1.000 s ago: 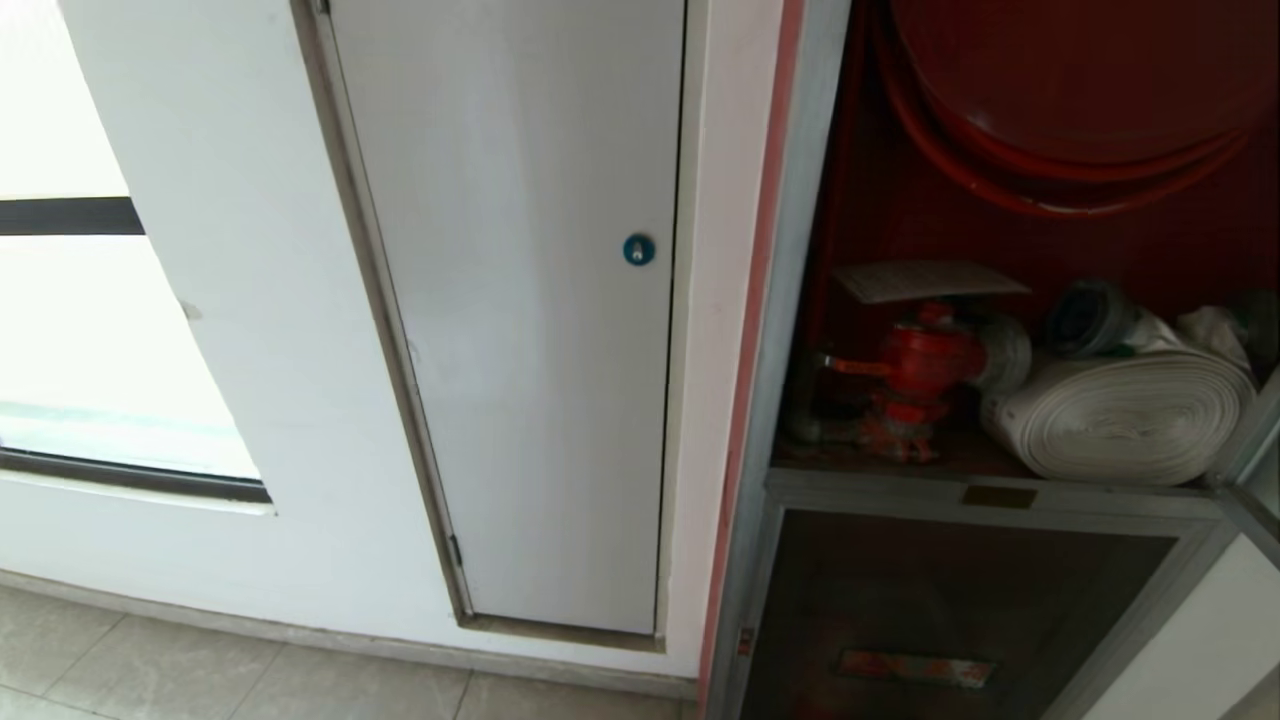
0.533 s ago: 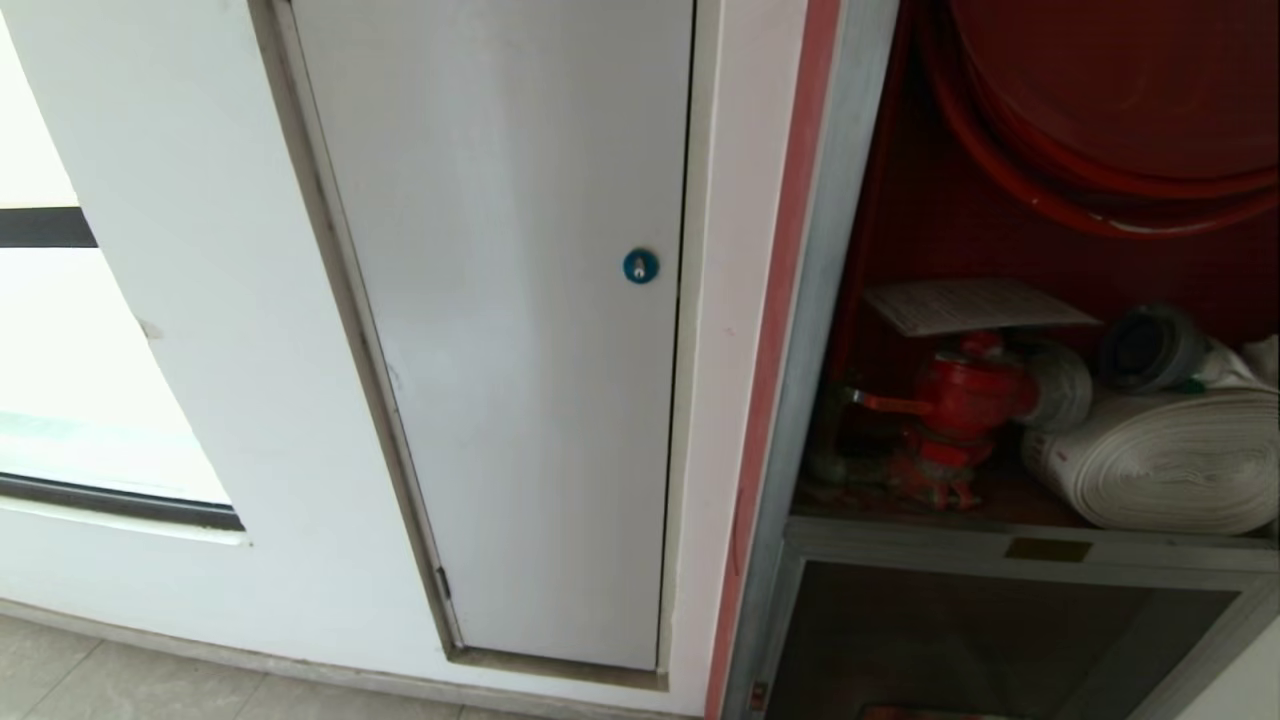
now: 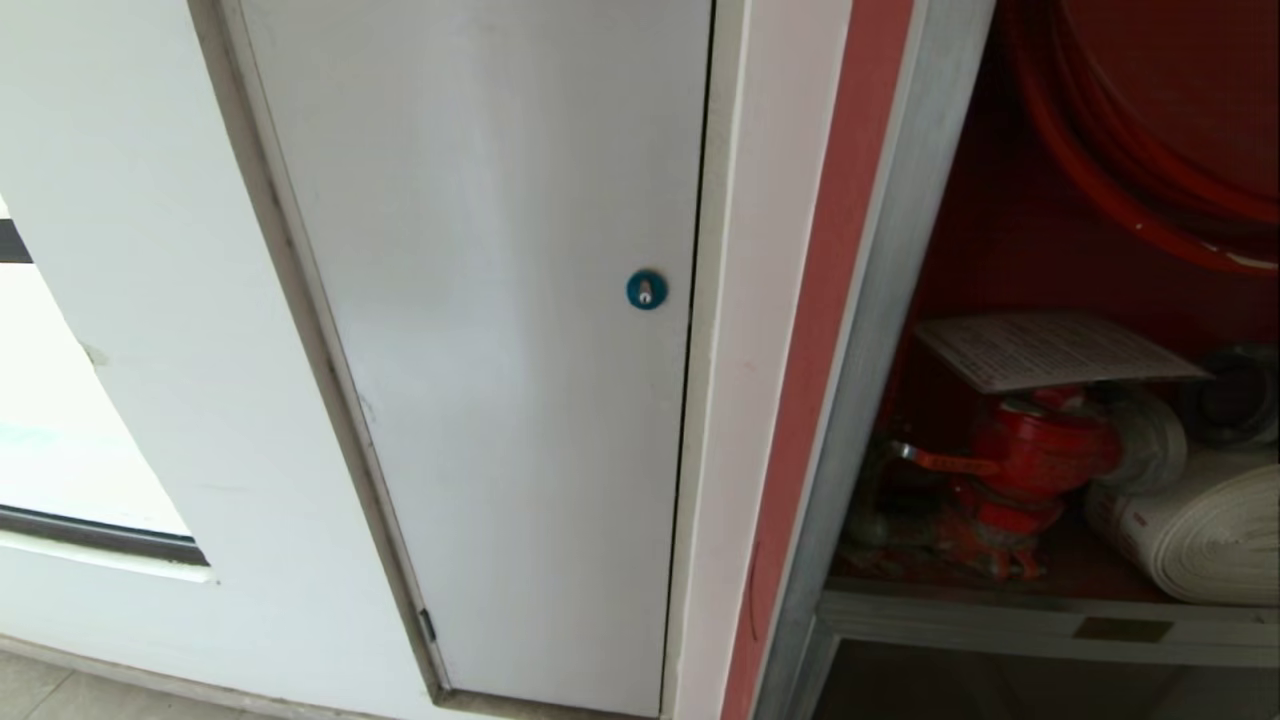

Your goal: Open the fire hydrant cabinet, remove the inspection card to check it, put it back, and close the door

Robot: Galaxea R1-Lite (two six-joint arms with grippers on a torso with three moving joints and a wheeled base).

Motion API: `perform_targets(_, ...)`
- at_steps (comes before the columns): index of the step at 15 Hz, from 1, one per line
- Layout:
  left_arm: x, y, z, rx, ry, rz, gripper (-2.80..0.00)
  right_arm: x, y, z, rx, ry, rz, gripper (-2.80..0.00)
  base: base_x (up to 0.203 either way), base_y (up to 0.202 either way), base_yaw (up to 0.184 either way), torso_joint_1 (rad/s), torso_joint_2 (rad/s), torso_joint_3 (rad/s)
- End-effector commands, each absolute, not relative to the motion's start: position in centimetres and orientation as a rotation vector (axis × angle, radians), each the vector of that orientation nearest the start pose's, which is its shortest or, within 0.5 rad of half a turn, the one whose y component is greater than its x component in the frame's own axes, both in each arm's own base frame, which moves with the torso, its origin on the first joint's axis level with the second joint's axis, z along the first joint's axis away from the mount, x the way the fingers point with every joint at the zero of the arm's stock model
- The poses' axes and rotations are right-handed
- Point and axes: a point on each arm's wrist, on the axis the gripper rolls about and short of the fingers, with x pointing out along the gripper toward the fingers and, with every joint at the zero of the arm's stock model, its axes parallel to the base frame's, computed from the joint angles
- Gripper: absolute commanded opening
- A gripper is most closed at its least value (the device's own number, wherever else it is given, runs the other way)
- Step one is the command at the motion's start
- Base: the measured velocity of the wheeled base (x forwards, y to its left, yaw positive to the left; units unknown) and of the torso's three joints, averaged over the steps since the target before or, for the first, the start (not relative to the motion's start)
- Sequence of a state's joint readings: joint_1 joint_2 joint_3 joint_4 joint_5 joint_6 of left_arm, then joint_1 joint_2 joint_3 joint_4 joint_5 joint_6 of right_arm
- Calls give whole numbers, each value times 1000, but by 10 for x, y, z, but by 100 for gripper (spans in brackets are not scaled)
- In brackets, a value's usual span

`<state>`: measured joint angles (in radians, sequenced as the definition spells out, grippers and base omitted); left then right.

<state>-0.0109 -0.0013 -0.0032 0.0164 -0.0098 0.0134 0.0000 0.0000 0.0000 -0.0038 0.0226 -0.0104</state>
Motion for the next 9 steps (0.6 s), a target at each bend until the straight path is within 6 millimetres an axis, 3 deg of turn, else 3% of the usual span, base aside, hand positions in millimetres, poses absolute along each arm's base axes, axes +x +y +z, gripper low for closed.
perform_targets(1,-23,0,75,14,14,-22,-280,-23,1,76,-11,-2,23,-280,193,0,1,-1,-2,3)
perform_targets(7,-23,0,75,14,14,-22,-280,-23,1,76,-11,-2,23,-280,197,0,1,2,1,1)
perform_targets(9,-23,0,75,12,14,-22,-280,-23,1,76,-11,-2,23,-280,110,0,0,14,12,3)
